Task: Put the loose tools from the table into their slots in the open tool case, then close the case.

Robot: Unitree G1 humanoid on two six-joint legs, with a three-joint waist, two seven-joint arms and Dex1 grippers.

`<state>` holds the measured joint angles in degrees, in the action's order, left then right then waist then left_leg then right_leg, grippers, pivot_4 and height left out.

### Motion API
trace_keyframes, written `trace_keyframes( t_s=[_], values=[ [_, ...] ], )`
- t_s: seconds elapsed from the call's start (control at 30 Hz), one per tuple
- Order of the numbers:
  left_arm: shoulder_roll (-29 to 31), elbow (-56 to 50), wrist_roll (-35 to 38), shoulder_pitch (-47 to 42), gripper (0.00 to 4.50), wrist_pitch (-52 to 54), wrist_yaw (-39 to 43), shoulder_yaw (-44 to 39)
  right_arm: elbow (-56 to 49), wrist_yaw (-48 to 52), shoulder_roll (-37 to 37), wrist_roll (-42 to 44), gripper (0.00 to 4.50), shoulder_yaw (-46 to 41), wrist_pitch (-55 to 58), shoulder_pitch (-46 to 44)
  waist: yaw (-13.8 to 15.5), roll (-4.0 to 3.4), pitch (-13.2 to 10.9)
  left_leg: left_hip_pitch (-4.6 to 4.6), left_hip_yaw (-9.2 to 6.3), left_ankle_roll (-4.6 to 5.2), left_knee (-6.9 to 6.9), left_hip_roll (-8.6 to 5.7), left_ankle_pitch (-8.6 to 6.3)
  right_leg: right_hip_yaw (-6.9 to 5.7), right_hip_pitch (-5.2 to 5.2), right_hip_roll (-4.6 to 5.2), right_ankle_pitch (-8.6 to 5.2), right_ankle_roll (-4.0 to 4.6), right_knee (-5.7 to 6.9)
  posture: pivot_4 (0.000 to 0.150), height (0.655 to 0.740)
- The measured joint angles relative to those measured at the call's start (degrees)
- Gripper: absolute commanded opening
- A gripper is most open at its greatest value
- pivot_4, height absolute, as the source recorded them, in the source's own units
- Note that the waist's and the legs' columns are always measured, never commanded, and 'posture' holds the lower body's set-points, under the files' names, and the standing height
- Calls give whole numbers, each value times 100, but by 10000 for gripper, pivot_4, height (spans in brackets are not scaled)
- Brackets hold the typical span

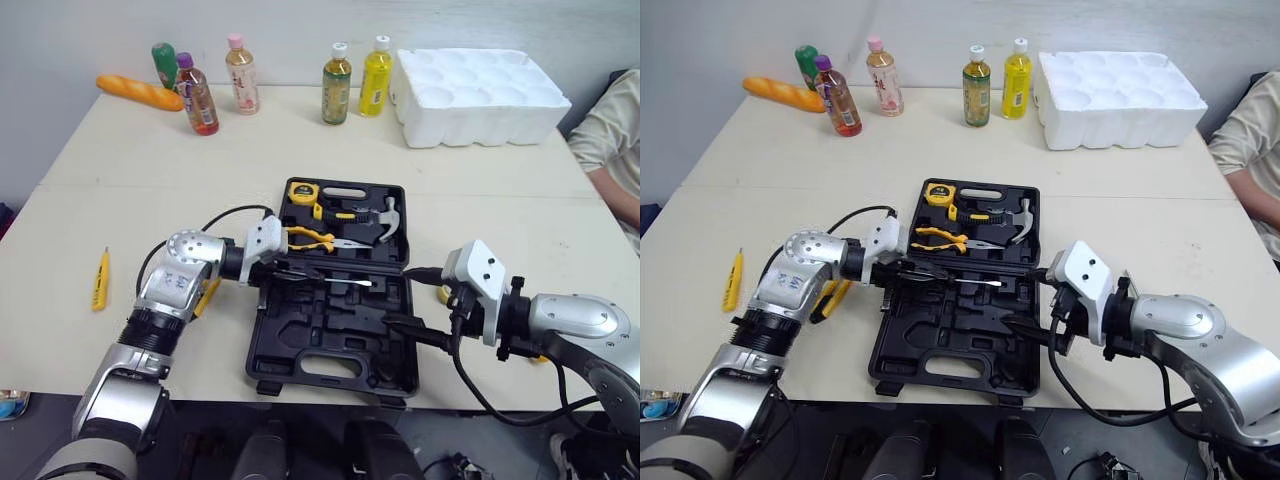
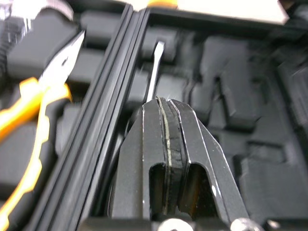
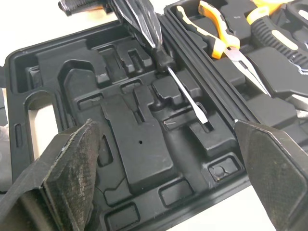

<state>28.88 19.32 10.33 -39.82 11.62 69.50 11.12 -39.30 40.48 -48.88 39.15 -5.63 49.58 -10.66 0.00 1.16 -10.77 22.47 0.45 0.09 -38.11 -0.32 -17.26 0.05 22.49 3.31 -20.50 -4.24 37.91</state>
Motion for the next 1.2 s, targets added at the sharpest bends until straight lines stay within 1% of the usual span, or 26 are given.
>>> trace_keyframes(
  t_s=[0.23,0.53,0.73,0.83,0.93,1.03,1.07,1.2],
  values=[
    [-113,596,-202,-331,286,-296,-153,24,78,-31,42,69,45000,0,51,69,-11,1,1,-6,4,0,-1,0,0,4,-1,-1,0,0,2,1500,7400],
    [-124,624,-372,-315,286,-822,8,184,102,-61,38,112,45000,-3,53,158,-6,2,4,-8,6,0,-1,0,0,6,-3,-1,0,0,1,1500,7400],
    [-174,708,-500,-377,286,-973,-82,258,121,-73,30,110,45000,-3,52,199,3,4,9,-9,6,1,-3,-1,-1,6,-6,0,0,0,-1,1500,7400],
    [-142,794,-644,-436,286,-1127,-111,382,150,-73,29,108,45000,-3,48,185,8,10,26,-24,6,18,-3,-1,-11,6,-20,0,0,-1,-7,1500,7400],
    [-85,804,-820,-422,286,-1437,-149,497,196,-73,29,75,45000,12,44,172,6,1,61,-46,5,30,-1,-1,-17,5,-43,1,0,-1,-15,1500,7400],
    [-85,818,-899,-316,286,-1504,-224,555,321,-73,30,-24,45000,81,30,150,-6,-12,89,-120,5,48,24,0,-33,6,-121,2,0,0,-46,1500,7400],
    [-86,817,-925,-304,286,-1526,-230,577,349,-72,30,-45,45000,82,25,150,-8,-16,101,-131,3,51,26,0,-36,5,-132,2,-1,0,-51,1500,7400],
    [-96,825,-1070,-288,286,-1628,-405,699,369,-64,30,-158,45000,103,-26,160,-4,-19,163,-135,0,51,26,1,-37,4,-141,5,-1,-1,-57,1500,7400]
  ],
)
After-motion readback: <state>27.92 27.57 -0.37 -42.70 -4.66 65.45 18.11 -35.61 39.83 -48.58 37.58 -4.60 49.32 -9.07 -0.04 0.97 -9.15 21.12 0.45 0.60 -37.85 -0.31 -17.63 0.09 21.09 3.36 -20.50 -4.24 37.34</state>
